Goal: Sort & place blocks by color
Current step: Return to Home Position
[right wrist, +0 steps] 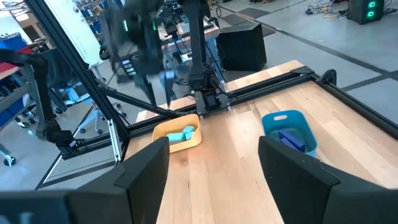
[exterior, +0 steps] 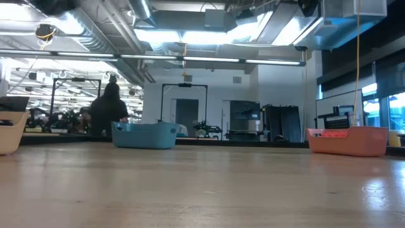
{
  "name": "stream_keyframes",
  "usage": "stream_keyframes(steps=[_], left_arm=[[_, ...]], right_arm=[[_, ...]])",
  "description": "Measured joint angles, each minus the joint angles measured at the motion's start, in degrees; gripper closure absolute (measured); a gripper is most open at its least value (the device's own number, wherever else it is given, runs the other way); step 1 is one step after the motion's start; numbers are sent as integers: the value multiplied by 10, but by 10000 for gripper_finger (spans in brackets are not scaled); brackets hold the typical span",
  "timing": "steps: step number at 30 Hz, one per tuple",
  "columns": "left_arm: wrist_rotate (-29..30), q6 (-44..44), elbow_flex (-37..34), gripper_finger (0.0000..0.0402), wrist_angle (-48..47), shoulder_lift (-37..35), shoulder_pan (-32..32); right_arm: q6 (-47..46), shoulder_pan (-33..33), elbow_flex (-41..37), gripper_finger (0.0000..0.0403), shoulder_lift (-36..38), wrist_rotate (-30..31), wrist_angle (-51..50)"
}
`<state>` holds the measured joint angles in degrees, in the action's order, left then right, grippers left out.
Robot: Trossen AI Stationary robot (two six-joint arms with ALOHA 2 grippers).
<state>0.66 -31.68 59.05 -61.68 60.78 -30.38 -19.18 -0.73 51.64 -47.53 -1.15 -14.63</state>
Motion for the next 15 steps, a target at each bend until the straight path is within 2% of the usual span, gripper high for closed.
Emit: stream_keyframes(steps=[4, 7, 10, 15], left_arm=[[151, 86, 102, 250, 54, -2, 50], [195, 176, 152, 250, 129, -3, 105], [187, 242, 162, 257, 231, -2, 172], [67, 300, 118, 299, 398, -2, 276]], right_arm=[[1, 0, 0, 153, 0, 0, 0], [1, 0, 0, 153, 0, 1, 1], [1, 0, 0, 153, 0, 2, 2], [3, 0, 0, 153, 0, 18, 3]])
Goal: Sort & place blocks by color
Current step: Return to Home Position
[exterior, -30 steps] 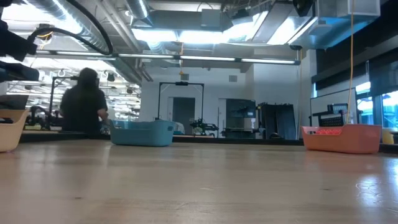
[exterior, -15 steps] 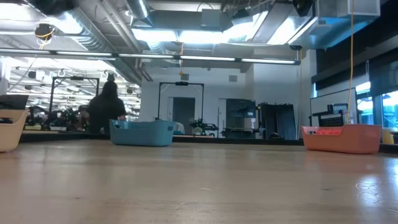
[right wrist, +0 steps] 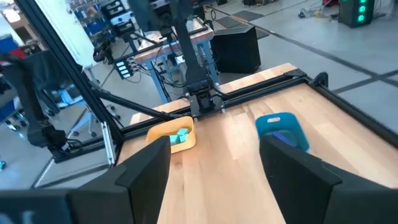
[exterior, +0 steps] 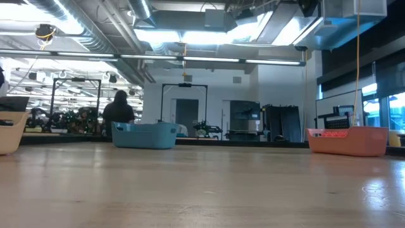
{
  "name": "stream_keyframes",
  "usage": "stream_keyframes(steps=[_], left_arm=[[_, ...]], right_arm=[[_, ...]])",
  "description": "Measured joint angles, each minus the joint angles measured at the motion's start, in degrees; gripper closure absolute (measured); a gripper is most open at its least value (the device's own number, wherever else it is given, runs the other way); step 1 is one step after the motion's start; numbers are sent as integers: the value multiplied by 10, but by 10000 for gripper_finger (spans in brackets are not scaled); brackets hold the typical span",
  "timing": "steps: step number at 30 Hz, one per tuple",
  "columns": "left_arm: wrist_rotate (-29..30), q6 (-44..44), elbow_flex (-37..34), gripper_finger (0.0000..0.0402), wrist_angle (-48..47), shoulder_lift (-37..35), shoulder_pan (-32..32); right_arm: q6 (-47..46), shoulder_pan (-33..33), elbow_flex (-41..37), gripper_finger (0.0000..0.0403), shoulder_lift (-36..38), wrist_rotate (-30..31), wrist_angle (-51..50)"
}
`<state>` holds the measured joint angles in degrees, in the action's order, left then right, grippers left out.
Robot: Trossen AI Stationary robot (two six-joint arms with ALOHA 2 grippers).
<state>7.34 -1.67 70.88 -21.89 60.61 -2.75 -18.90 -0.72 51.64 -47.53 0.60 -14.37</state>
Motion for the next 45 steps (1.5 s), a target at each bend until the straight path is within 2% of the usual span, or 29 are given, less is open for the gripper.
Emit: stream_keyframes(steps=[3, 6, 11, 14, 22, 35, 39, 45], left_arm=[[-64, -6, -51, 341, 103, 0, 36], [-84, -42, -119, 387, 216, 0, 46], [-79, -102, -229, 398, 408, 1, 40], [-62, -129, -269, 400, 464, 1, 36], [-38, -156, -283, 401, 474, 1, 30], [-38, -157, -283, 401, 471, 1, 30], [-38, -157, -283, 401, 470, 1, 30], [-86, -158, -283, 401, 452, -16, 33]], right_arm=[[28, 0, 0, 153, 0, 0, 0], [33, 0, 0, 153, 0, -1, 0], [45, 0, 0, 153, 0, -1, 0], [57, 0, 0, 153, 0, -2, 7], [75, 0, 0, 153, 0, -2, 36], [70, 0, 0, 153, 0, -2, 35], [59, 0, 0, 164, 0, -2, 34], [57, 0, 0, 189, 0, -2, 34]])
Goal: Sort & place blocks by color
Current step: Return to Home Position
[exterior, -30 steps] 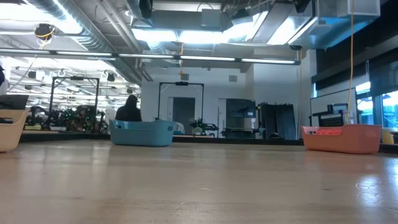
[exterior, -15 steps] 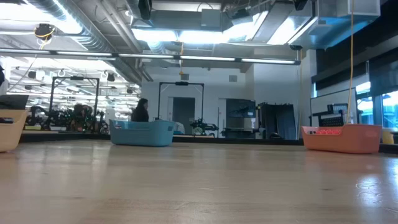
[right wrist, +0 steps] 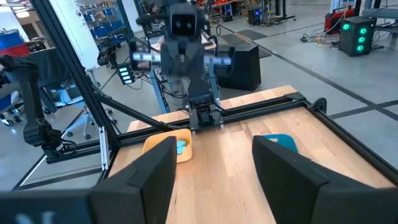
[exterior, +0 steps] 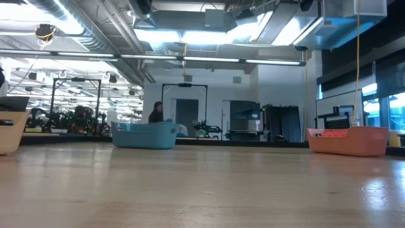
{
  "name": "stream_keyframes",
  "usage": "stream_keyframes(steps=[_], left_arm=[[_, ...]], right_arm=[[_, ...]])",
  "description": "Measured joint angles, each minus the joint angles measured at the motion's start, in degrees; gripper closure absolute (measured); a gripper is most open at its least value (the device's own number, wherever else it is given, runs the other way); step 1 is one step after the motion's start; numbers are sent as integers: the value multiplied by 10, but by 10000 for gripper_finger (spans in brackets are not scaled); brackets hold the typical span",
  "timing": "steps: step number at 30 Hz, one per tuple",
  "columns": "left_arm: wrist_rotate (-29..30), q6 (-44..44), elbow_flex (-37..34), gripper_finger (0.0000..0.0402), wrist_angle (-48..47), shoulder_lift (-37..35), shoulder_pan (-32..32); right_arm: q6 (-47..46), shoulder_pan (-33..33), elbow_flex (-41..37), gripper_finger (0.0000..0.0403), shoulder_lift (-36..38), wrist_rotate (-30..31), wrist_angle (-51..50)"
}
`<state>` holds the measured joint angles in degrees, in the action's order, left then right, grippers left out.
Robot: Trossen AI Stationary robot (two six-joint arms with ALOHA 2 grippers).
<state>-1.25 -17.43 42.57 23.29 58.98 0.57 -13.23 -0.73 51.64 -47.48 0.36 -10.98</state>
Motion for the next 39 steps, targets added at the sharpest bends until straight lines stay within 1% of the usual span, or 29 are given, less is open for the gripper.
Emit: stream_keyframes(steps=[2, 4, 5, 8, 10, 13, 15, 18, 20, 23, 27, 32, 37, 39], left_arm=[[-6, 1, 1, 401, -21, -27, 3], [-5, 12, 1, 401, -66, -55, 7], [1, 18, 0, 401, -89, -69, 9], [12, 38, 0, 401, -120, -108, 11], [18, 46, -14, 401, -122, -136, 11], [34, 43, -58, 401, -119, -179, 11], [37, 29, -100, 401, -98, -206, 11], [37, 9, -168, 401, -31, -248, 11], [46, -6, -213, 401, 12, -271, 11], [61, -28, -274, 401, 50, -300, 11], [67, -52, -329, 401, 54, -341, 9], [77, -64, -378, 401, 58, -386, 2], [92, -74, -414, 402, 62, -441, -3], [93, -77, -421, 401, 43, -463, -5]], right_arm=[[0, 0, 0, 193, 0, 0, 0], [-1, 0, 0, 193, 0, 0, 0], [-2, 0, 0, 193, 0, 0, 0], [-13, 0, 0, 194, 0, 0, 0], [-14, 0, 0, 194, 0, 0, -1], [-16, 0, 0, 194, 0, 0, -3], [-16, 0, 0, 194, 0, 0, -3], [-14, 0, 0, 194, 0, 0, -5], [-14, 0, 0, 194, 0, 0, -6], [-12, 0, 0, 194, 0, 0, -6], [-12, 0, 0, 194, 0, 0, -6], [-12, 0, 0, 194, 0, 0, -6], [-15, 0, 0, 194, 0, 0, -6], [-15, 0, 0, 194, 0, 0, -7]])
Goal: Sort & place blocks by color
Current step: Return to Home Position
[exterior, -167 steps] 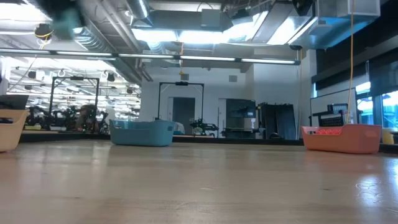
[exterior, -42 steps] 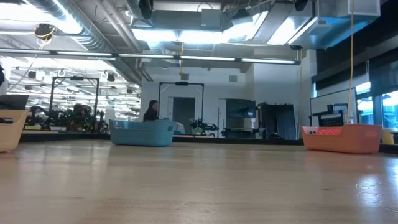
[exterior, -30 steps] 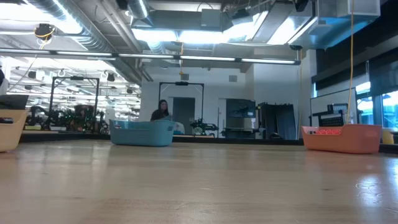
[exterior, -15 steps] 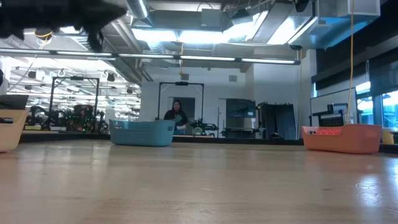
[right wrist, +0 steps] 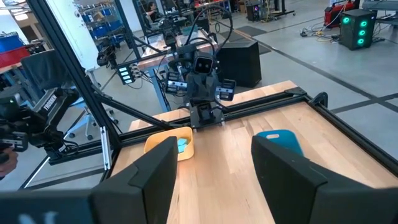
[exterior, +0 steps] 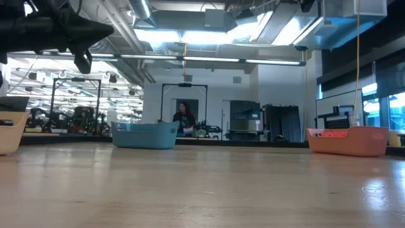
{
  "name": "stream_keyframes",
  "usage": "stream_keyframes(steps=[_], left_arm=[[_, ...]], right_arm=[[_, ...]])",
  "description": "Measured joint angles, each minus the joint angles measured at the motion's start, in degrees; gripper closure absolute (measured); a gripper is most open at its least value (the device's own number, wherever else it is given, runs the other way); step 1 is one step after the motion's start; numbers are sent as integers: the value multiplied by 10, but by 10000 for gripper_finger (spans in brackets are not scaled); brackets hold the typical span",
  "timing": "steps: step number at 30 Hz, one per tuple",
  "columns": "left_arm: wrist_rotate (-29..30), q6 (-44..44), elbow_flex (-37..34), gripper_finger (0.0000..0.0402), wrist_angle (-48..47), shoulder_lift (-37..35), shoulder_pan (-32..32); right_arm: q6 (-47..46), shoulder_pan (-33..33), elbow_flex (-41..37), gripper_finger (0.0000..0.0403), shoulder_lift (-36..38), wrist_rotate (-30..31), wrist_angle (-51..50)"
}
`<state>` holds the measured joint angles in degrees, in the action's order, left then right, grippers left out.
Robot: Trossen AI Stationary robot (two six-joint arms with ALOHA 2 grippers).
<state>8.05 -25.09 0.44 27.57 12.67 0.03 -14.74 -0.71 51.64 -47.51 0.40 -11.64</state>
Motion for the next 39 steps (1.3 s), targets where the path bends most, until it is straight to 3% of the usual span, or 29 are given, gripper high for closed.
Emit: stream_keyframes(steps=[12, 21, 30, 39], left_arm=[[-2, 49, 0, 401, -154, -71, -1], [-87, 27, 0, 401, -226, -126, -1], [-26, 72, 0, 401, -227, -125, -1], [-2, 40, 0, 401, -244, -125, -1]], right_arm=[[0, 0, 0, 194, 0, 0, 0], [-2, 0, 0, 194, 0, 0, -2], [-26, 0, 0, 194, 0, -5, -2], [-30, 0, 0, 194, 0, -5, -2]])
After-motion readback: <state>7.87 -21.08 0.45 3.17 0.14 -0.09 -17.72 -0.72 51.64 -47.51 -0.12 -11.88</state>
